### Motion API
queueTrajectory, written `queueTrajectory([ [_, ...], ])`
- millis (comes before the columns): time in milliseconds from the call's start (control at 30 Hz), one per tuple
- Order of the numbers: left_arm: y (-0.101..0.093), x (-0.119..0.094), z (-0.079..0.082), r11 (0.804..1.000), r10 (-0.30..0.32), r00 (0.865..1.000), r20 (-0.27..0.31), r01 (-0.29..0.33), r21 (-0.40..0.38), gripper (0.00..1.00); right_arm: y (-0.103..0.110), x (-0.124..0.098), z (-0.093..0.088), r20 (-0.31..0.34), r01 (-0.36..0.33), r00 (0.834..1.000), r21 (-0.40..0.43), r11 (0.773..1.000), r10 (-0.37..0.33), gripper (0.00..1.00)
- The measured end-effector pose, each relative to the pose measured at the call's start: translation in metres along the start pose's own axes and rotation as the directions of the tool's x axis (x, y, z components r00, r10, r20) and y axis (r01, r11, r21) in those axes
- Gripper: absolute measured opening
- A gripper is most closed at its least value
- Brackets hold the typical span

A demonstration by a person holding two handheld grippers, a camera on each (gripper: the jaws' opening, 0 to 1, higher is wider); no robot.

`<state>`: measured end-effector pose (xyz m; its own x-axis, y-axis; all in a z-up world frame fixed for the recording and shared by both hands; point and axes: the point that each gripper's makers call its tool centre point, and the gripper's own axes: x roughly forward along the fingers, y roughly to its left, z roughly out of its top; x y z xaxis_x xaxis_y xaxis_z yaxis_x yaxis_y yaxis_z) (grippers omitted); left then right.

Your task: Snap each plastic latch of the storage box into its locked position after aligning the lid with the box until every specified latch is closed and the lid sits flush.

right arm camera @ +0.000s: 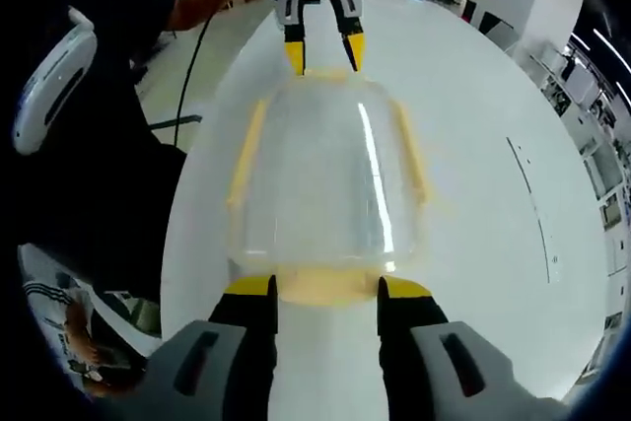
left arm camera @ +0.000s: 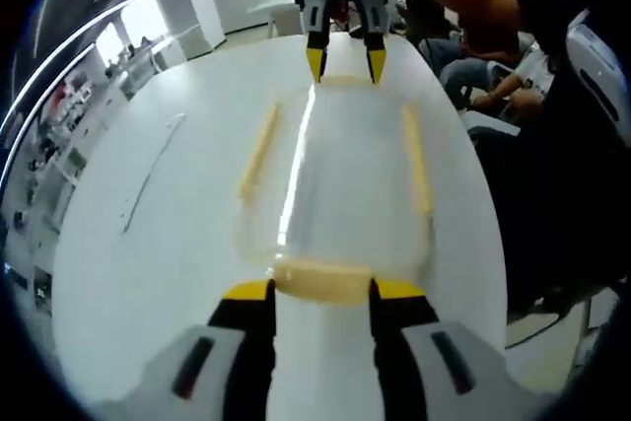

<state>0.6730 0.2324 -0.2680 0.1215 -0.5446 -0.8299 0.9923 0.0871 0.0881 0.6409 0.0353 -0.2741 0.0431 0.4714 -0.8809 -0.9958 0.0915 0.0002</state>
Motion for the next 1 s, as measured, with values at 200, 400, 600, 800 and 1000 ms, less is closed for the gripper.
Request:
queueTrajectory([
  [200,0.003,-0.002,-0.003,1.000,0.006,1.000,0.007,-0.006,0.005,0.37,-0.002,0.004,0.001,0.006,0.004,1.000,-0.006,1.000,-0.004,0.39],
  [400,0.002,-0.001,-0.004,1.000,0.007,1.000,0.015,-0.007,-0.001,0.37,-0.004,0.006,0.002,-0.015,0.011,1.000,-0.036,0.999,-0.011,0.40],
  [600,0.001,-0.001,-0.005,1.000,0.007,1.000,0.023,-0.007,-0.003,0.37,-0.004,0.008,0.001,-0.027,0.010,1.000,-0.047,0.999,-0.011,0.40],
  [800,0.000,-0.001,-0.006,1.000,0.006,1.000,0.027,-0.006,-0.002,0.37,-0.004,0.009,0.001,-0.034,0.012,0.999,-0.052,0.999,-0.014,0.40],
  [1000,-0.001,0.001,-0.005,1.000,0.011,0.999,0.033,-0.011,0.014,0.37,-0.007,0.012,-0.001,-0.040,0.033,0.999,-0.088,0.996,-0.037,0.40],
])
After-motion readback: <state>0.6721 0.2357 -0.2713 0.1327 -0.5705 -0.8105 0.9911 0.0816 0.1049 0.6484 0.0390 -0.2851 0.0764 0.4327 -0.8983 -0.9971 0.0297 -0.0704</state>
